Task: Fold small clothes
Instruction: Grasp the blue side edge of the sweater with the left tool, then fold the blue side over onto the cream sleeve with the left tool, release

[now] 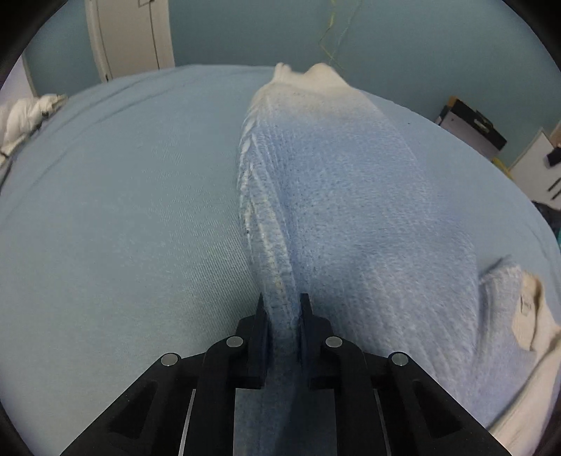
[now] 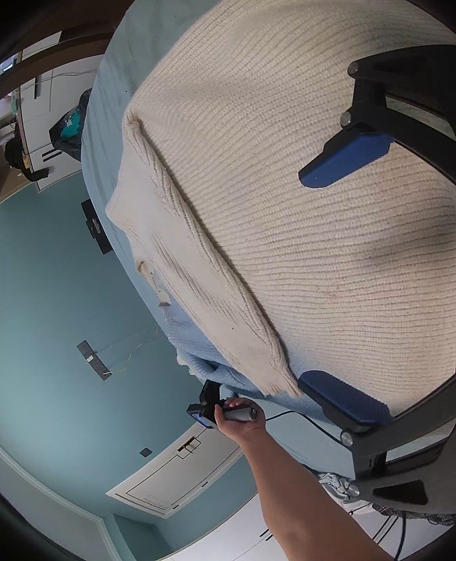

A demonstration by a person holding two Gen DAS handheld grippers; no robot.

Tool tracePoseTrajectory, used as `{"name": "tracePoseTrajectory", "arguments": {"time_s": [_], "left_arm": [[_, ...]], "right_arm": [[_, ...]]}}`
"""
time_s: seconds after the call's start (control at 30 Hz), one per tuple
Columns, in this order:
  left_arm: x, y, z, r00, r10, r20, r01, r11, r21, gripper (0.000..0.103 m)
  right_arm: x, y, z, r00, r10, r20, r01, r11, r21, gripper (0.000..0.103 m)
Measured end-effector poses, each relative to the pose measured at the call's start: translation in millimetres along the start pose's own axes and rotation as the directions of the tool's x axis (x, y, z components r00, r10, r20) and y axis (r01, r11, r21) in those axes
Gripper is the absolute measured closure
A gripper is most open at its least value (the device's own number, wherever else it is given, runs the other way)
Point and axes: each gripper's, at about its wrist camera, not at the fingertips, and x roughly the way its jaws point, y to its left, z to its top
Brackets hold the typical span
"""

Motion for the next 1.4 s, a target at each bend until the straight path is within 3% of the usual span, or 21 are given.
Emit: {"name": "tracePoseTrajectory", "arguments": {"time_s": [0.2, 0.3, 0.37, 0.43, 0.47, 0.5, 0.53, 0.6, 0.63, 0.7, 0.77, 0.87, 0.93, 1.03, 1.07, 1.1, 1.13, 1.17, 1.2, 1.3, 1.4], "left_arm": [[-90.7, 37.9, -28.5, 0.983, -0.059, 0.176, 0.078, 0.992, -0.100, 0.093], [-123.7, 54.9, -62.6, 0.980, -0.122, 0.160, 0.142, 0.983, -0.117, 0.092], [-142.3, 69.1, -99.6, 0.964, -0.239, 0.115, 0.256, 0.952, -0.166, 0.087], [-152.6, 95.0, -145.9, 0.891, -0.450, 0.062, 0.444, 0.837, -0.320, 0.058], [-153.6, 108.0, -159.3, 0.859, -0.509, 0.063, 0.490, 0.778, -0.393, 0.015], [-157.2, 119.8, -167.7, 0.852, -0.517, 0.077, 0.494, 0.750, -0.440, 0.001], [-158.1, 128.9, -166.5, 0.862, -0.497, 0.105, 0.485, 0.746, -0.456, 0.000], [-159.8, 141.9, -149.5, 0.896, -0.421, 0.141, 0.439, 0.795, -0.418, 0.000], [-157.0, 147.3, -131.1, 0.924, -0.343, 0.168, 0.382, 0.848, -0.367, 0.000], [-144.1, 154.3, -97.7, 0.960, -0.152, 0.234, 0.222, 0.924, -0.311, 0.000], [-118.3, 154.2, -65.7, 0.967, -0.030, 0.254, 0.099, 0.959, -0.266, 0.000], [-70.9, 142.8, -19.8, 0.980, 0.068, 0.189, -0.025, 0.975, -0.221, 0.000], [-42.7, 139.3, 0.5, 0.983, 0.085, 0.163, -0.045, 0.972, -0.231, 0.000], [-18.0, 148.3, -1.9, 0.987, 0.103, 0.121, -0.072, 0.968, -0.240, 0.000], [1.1, 145.8, 1.8, 0.994, 0.086, 0.060, -0.069, 0.967, -0.244, 0.003], [6.9, 142.4, 0.3, 0.997, 0.077, 0.018, -0.070, 0.968, -0.240, 0.020], [16.1, 133.9, 0.9, 0.992, 0.123, 0.001, -0.120, 0.971, -0.206, 0.020], [10.7, 121.5, 1.9, 0.986, 0.152, 0.063, -0.142, 0.978, -0.150, 0.044], [10.0, 114.6, 3.2, 0.992, 0.108, 0.064, -0.101, 0.989, -0.112, 0.080], [-11.8, 98.8, 11.4, 0.985, 0.158, 0.075, -0.152, 0.986, -0.071, 0.092], [-68.2, 105.8, 22.8, 0.961, 0.209, 0.180, -0.187, 0.974, -0.129, 0.094]], "right_arm": [[-9.4, 3.4, -1.1, 1.000, 0.001, -0.003, -0.001, 1.000, 0.002, 0.001], [-14.1, 4.8, -1.1, 1.000, 0.000, -0.003, 0.000, 1.000, 0.009, 0.001], [-16.6, 7.6, -1.7, 1.000, -0.002, -0.005, 0.002, 1.000, 0.008, 0.001], [-18.1, 9.4, -1.8, 1.000, -0.004, -0.009, 0.004, 1.000, 0.010, 0.001], [-18.7, 9.7, -1.8, 1.000, -0.005, -0.009, 0.005, 1.000, 0.011, 0.001], [-19.3, 9.4, -1.9, 1.000, -0.005, -0.009, 0.005, 1.000, 0.011, 0.001], [-19.8, 9.8, -2.2, 1.000, -0.006, -0.010, 0.006, 1.000, 0.012, 0.001], [-20.5, 10.4, -2.3, 1.000, -0.007, -0.009, 0.007, 1.000, 0.012, 0.001], [-20.6, 10.7, -2.2, 1.000, -0.008, -0.009, 0.009, 1.000, 0.011, 0.001], [-20.8, 11.2, -2.4, 1.000, -0.012, -0.009, 0.012, 1.000, 0.009, 0.001], [-20.1, 12.1, -2.5, 1.000, -0.018, -0.012, 0.018, 1.000, 0.006, 0.001], [-20.7, 11.6, -3.6, 1.000, -0.023, -0.013, 0.023, 1.000, 0.007, 0.001], [-21.2, 11.1, -3.4, 1.000, -0.025, -0.010, 0.025, 1.000, 0.007, 0.001], [-19.6, 11.0, -3.9, 0.999, -0.030, -0.013, 0.030, 1.000, 0.005, 0.001], [-18.8, 10.6, -4.3, 0.999, -0.032, -0.014, 0.032, 0.999, 0.004, 0.001], [-18.1, 10.4, -4.3, 0.999, -0.033, -0.014, 0.033, 0.999, 0.003, 0.001], [-17.1, 10.4, -4.6, 0.999, -0.034, -0.014, 0.034, 0.999, 0.001, 0.001], [-16.0, 10.4, -5.3, 0.999, -0.035, -0.014, 0.035, 0.999, -0.003, 0.001], [-14.5, 10.9, -5.5, 0.999, -0.038, -0.014, 0.038, 0.999, -0.007, 0.001], [-11.7, 12.5, -7.0, 0.999, -0.043, -0.026, 0.043, 0.999, -0.022, 0.001], [-12.9, 14.5, -6.6, 0.999, -0.047, -0.023, 0.046, 0.999, -0.027, 0.001]]}}
